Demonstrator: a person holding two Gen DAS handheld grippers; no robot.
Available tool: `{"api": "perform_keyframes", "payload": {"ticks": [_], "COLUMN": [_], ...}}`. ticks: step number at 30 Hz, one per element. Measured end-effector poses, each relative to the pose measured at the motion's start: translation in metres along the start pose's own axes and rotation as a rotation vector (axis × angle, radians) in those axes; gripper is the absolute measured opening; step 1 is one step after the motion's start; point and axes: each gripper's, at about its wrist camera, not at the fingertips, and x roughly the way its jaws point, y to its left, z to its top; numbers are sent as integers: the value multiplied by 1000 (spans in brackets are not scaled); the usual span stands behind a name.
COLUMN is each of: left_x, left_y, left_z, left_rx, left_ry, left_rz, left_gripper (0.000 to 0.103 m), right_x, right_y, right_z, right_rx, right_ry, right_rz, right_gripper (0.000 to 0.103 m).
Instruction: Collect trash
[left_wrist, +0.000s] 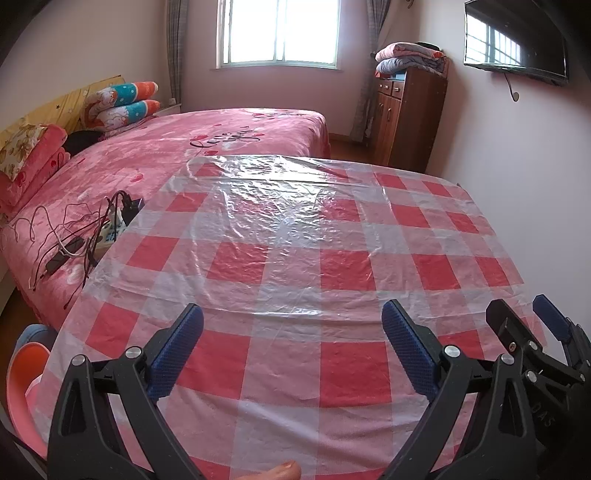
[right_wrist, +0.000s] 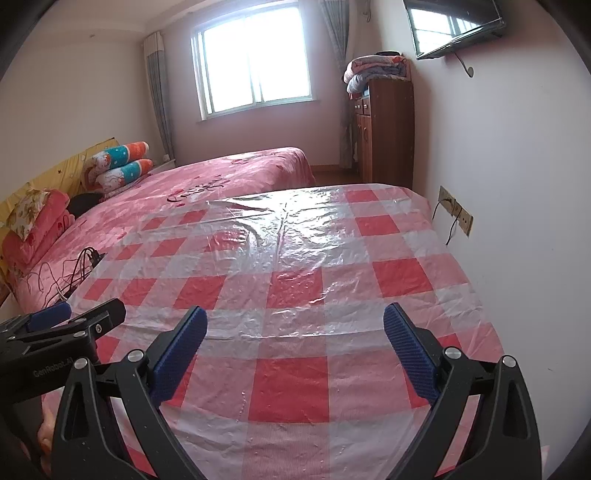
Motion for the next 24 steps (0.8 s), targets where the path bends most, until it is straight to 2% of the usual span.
{"api": "perform_keyframes", "payload": {"ticks": [16, 20, 24], "left_x": [8, 25, 45], "left_y": [-2, -3, -7], "left_z": [2, 3, 0], "left_rx": [-19, -33, -35], "left_ry": [-3, 55, 123], "left_rz": [-38, -62, -63], "left_gripper": [98, 98, 98], "right_x": [10, 21, 37], "right_y": [0, -8, -15], "right_z": [-1, 0, -1], "right_rx": [1, 37, 66], "right_ry": [47, 104, 184], "right_rz": [17, 32, -2], "right_gripper": [95, 95, 96]}}
